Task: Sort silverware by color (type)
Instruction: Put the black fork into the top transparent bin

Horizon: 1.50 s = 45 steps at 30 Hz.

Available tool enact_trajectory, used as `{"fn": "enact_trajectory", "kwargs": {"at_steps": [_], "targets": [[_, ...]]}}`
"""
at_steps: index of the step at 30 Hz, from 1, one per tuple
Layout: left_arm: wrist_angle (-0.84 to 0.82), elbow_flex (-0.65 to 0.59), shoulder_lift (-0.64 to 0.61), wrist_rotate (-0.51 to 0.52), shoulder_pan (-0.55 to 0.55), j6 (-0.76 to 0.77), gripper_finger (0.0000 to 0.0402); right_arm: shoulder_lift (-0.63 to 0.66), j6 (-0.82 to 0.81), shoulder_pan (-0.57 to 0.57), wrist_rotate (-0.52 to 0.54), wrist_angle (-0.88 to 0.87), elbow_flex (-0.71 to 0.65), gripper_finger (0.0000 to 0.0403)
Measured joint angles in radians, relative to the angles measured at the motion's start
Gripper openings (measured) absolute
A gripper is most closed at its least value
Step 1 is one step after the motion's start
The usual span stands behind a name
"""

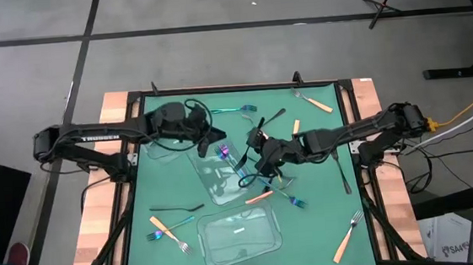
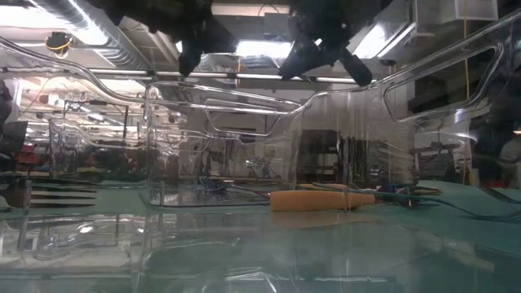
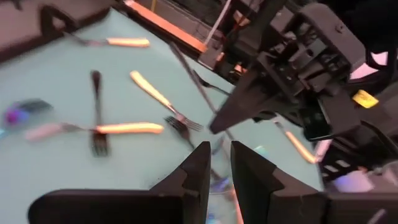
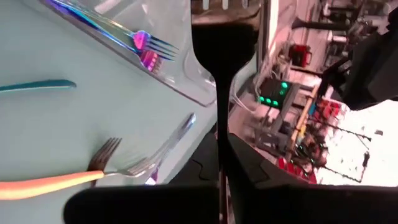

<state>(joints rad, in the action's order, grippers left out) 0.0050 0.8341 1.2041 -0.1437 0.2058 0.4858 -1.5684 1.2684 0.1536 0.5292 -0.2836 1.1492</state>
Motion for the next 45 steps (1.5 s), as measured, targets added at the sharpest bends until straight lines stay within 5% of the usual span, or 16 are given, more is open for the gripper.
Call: {"fn": "enact_trajectory", "kwargs": {"at_steps": [23, 45], "targets": [[0.300, 0.000, 0.276, 0.046, -0.118, 0.354, 0.0057, 0.000, 0.012, -0.004, -0.052, -0.003, 0.000, 0.0001], [0.376, -0.001, 0.314, 0.048, -0.129, 0.454, 0.0057, -0.002, 0.023, -0.004, -0.051, 0.012, 0.000, 0.0001]]}}
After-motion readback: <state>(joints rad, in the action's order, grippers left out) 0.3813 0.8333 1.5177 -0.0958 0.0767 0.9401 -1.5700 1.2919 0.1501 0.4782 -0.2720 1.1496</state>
